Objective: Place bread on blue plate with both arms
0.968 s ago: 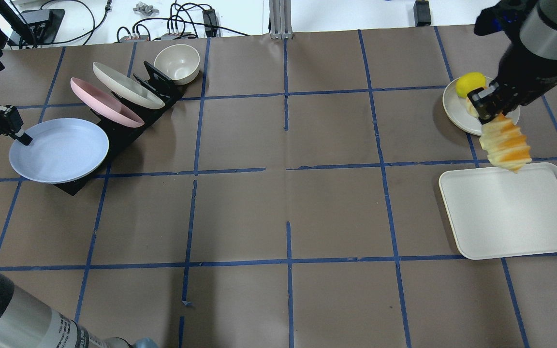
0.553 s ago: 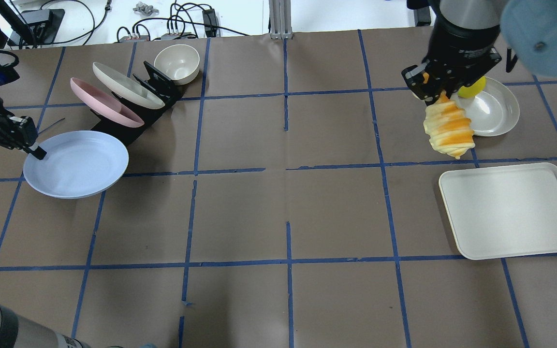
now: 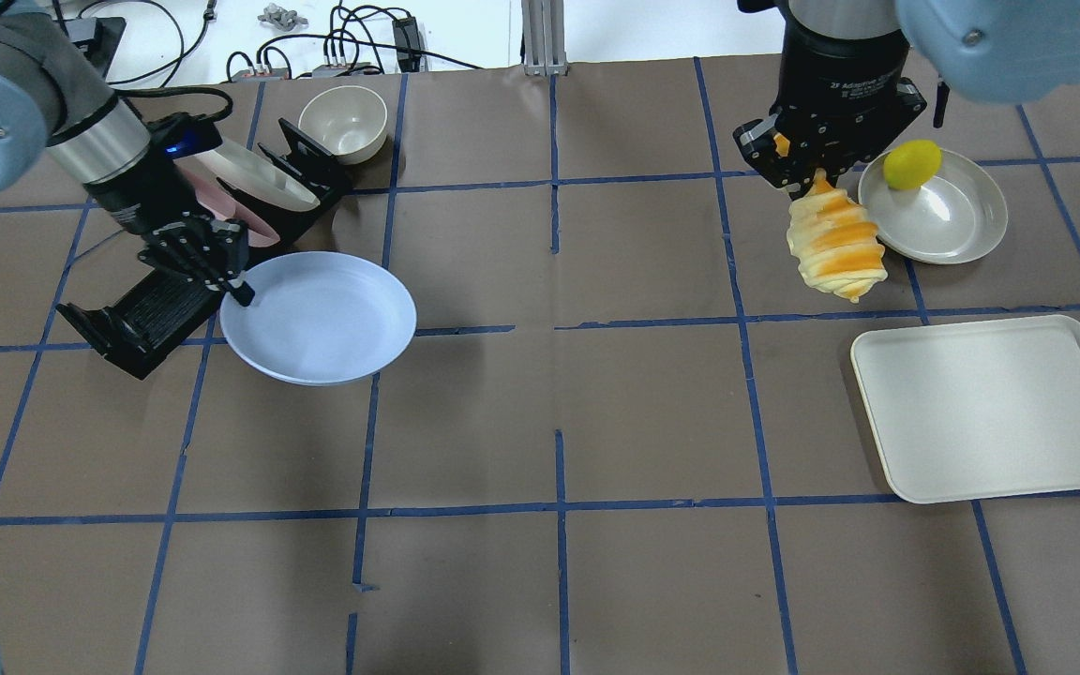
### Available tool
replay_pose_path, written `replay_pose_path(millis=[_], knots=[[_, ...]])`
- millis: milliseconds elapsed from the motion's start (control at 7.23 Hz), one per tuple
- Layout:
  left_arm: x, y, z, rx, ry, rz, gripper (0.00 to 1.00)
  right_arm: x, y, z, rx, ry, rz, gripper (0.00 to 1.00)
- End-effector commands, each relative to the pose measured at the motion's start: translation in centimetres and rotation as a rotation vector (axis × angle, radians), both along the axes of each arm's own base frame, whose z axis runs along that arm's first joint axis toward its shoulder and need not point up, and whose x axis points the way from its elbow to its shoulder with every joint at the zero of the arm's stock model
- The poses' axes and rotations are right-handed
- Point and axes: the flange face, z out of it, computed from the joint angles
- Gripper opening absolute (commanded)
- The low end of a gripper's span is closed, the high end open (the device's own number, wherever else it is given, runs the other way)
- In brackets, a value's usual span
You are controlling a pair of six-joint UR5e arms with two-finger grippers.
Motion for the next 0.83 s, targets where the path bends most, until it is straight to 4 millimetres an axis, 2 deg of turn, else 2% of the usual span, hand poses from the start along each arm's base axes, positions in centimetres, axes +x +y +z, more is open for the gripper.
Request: replay_pose_path(millis=[0, 138, 415, 553, 691], knots=[[-8.6, -1.4, -3.8, -0.074, 0.029, -0.058, 0.13, 0.6, 0.2, -0.9, 0.014, -0.096, -0.033, 0.03], [-12.6, -2.2, -5.6, -0.112, 0.051, -0.092, 0.13, 0.5, 0.2, -1.0, 0.007, -0.096, -0.064, 0.03], [-18.3, -3.3, -9.7, -0.187, 0.061, -0.142, 0.13, 0.1, 0.1, -1.1, 0.005, -0.096, -0.074, 0.03], [-19.9, -3.7, -11.1, -0.209, 0.078, -0.140, 0.13, 0.0, 0.1, -1.5, 0.014, -0.094, -0.080, 0.03], [-20.3, -3.8, -11.6, -0.211, 0.080, -0.140, 0.14, 0.2, 0.5, -2.0, 0.025, -0.092, -0.085, 0.03]])
